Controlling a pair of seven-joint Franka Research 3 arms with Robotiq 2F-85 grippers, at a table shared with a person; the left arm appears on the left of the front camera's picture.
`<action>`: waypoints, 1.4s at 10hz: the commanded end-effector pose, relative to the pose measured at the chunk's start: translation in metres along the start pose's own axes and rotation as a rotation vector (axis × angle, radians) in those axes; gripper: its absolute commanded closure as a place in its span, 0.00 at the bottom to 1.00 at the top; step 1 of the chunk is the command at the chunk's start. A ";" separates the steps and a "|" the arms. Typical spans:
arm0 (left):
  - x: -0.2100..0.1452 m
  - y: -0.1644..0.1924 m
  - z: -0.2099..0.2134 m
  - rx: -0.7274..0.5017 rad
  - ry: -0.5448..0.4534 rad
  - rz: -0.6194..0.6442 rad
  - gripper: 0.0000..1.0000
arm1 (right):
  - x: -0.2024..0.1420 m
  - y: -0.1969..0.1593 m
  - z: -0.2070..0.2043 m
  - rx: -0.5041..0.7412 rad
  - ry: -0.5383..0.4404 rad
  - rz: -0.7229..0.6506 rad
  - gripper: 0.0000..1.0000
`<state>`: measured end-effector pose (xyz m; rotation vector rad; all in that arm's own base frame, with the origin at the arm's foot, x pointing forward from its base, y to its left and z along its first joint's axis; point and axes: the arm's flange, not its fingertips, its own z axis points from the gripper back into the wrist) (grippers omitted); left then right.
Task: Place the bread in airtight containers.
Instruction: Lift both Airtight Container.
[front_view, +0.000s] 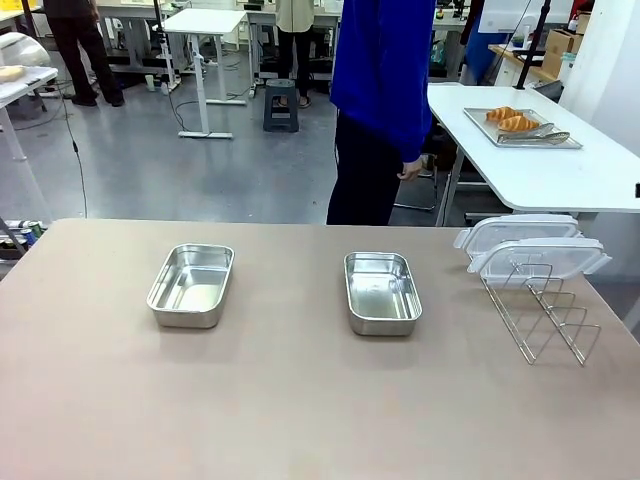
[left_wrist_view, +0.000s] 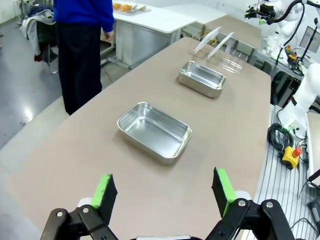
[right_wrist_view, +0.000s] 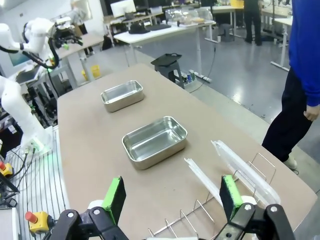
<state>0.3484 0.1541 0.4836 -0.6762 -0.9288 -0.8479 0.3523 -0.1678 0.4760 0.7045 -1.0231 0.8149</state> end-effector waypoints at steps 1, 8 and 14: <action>0.000 0.002 0.001 -0.006 -0.029 -0.020 0.00 | 0.001 -0.003 -0.001 0.002 -0.025 0.030 0.00; 0.000 0.002 0.001 -0.006 -0.029 -0.020 0.00 | 0.001 -0.003 -0.001 0.002 -0.025 0.030 0.00; 0.000 0.002 0.001 -0.006 -0.029 -0.020 0.00 | 0.001 -0.003 -0.001 0.002 -0.025 0.030 0.00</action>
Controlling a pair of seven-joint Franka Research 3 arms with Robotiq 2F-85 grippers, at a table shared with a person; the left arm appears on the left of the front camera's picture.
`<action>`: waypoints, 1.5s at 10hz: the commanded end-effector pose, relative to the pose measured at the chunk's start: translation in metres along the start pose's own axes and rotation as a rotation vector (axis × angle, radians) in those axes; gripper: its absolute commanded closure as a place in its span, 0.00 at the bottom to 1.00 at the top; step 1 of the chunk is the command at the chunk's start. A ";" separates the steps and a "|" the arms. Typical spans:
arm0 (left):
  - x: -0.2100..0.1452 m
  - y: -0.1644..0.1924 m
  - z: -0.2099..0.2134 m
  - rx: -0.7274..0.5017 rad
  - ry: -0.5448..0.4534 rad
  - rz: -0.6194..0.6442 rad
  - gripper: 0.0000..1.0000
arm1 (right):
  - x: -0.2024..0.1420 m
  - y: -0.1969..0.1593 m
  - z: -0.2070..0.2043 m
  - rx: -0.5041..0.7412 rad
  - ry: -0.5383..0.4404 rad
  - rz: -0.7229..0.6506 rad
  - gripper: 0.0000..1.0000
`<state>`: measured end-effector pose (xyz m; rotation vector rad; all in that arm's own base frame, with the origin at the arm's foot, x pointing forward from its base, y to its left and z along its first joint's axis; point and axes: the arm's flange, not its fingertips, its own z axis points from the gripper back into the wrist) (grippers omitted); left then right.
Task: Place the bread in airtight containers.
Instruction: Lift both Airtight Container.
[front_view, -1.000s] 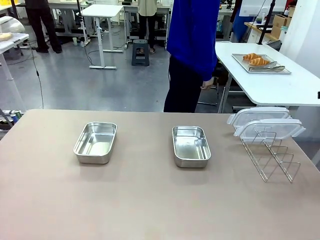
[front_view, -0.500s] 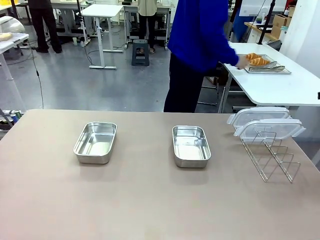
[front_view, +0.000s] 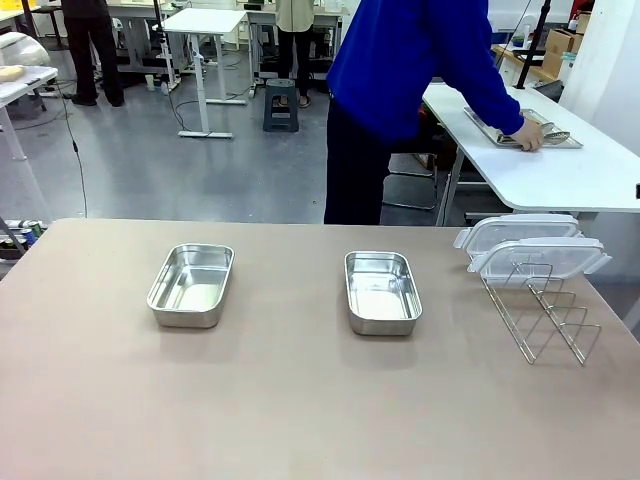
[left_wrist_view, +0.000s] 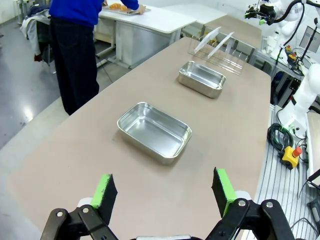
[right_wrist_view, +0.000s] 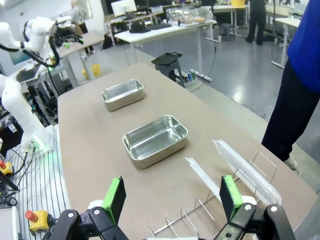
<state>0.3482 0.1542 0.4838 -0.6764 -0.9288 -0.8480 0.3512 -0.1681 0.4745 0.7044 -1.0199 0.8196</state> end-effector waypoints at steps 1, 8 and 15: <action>0.000 0.002 0.001 -0.006 -0.029 -0.019 0.00 | 0.003 -0.004 -0.001 -0.001 -0.029 0.027 0.00; 0.000 0.002 0.001 -0.006 -0.029 -0.019 0.00 | 0.003 -0.004 -0.001 -0.001 -0.029 0.027 0.00; 0.000 0.002 0.001 -0.006 -0.029 -0.019 0.00 | 0.003 -0.004 -0.001 -0.001 -0.029 0.027 0.00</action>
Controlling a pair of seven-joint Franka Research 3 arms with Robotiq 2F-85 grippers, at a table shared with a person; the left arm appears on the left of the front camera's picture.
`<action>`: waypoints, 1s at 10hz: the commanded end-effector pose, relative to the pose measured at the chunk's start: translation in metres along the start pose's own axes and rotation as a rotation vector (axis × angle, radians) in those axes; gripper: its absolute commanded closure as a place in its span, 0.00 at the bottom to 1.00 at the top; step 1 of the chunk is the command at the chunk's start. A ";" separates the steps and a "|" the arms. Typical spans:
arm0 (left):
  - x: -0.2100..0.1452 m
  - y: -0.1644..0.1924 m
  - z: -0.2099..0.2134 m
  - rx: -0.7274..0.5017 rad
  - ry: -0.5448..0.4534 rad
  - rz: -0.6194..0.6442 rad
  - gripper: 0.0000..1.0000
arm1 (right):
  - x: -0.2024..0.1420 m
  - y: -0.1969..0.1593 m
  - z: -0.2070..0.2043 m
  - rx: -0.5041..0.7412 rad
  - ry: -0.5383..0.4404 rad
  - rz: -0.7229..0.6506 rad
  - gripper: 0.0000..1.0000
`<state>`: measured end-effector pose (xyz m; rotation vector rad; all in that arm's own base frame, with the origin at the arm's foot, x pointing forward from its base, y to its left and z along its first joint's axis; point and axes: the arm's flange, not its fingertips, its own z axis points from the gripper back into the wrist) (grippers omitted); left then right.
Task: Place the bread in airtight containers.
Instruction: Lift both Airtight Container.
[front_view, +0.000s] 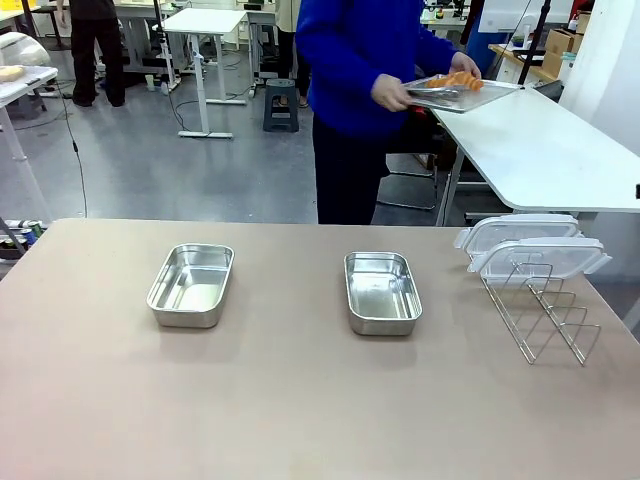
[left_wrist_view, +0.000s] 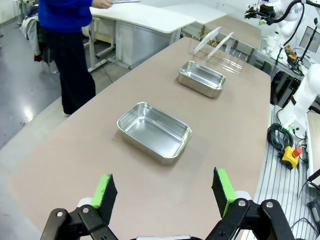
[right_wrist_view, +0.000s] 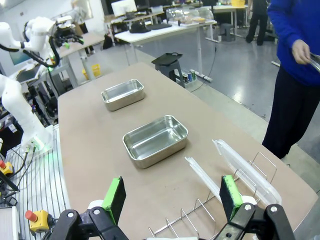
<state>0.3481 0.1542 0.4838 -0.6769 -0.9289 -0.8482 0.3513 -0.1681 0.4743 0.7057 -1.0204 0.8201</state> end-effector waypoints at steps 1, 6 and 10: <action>0.000 0.002 0.000 -0.005 -0.029 -0.019 0.00 | 0.003 -0.004 -0.001 -0.003 -0.028 0.027 0.00; 0.000 0.002 0.000 -0.005 -0.029 -0.019 0.00 | 0.003 -0.004 -0.001 -0.003 -0.028 0.027 0.00; 0.000 0.002 0.000 -0.005 -0.029 -0.019 0.00 | 0.003 -0.004 -0.001 -0.003 -0.028 0.027 0.00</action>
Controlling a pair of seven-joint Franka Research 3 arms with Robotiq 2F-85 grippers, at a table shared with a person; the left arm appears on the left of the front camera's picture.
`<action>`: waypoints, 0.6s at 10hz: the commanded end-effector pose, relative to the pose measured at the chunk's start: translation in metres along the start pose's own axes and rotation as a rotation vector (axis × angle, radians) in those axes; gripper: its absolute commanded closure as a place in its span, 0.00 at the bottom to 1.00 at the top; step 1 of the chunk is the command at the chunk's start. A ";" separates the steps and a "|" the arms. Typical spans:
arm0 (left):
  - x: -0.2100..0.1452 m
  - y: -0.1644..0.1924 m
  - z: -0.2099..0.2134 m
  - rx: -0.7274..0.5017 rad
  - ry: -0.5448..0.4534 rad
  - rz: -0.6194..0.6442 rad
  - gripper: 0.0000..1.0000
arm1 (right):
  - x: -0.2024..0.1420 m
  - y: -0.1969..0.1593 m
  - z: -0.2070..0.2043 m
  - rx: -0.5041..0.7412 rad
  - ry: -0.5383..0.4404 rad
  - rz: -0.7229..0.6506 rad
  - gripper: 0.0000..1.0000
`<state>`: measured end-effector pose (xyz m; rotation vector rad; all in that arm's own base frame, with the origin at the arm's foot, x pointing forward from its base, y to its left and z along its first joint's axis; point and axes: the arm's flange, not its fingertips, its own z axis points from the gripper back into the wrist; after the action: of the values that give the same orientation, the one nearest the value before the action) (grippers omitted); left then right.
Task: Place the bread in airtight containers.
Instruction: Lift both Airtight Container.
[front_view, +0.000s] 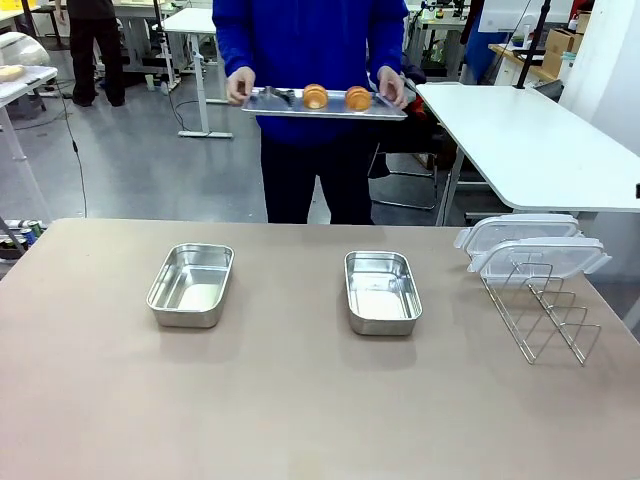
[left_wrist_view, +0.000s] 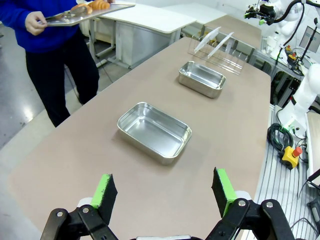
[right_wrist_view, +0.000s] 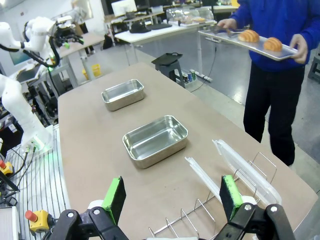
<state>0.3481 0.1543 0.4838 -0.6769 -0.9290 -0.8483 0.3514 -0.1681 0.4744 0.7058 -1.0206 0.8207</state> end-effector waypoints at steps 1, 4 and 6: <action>0.000 0.002 0.000 -0.005 -0.029 -0.019 0.00 | 0.003 -0.004 -0.001 -0.003 -0.028 0.027 0.00; 0.000 0.002 0.000 -0.005 -0.029 -0.019 0.00 | 0.003 -0.004 -0.001 -0.003 -0.028 0.027 0.00; 0.000 0.002 0.000 -0.005 -0.029 -0.019 0.00 | 0.003 -0.004 -0.001 -0.003 -0.028 0.027 0.00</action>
<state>0.3481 0.1543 0.4838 -0.6768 -0.9291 -0.8483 0.3514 -0.1681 0.4745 0.7057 -1.0209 0.8210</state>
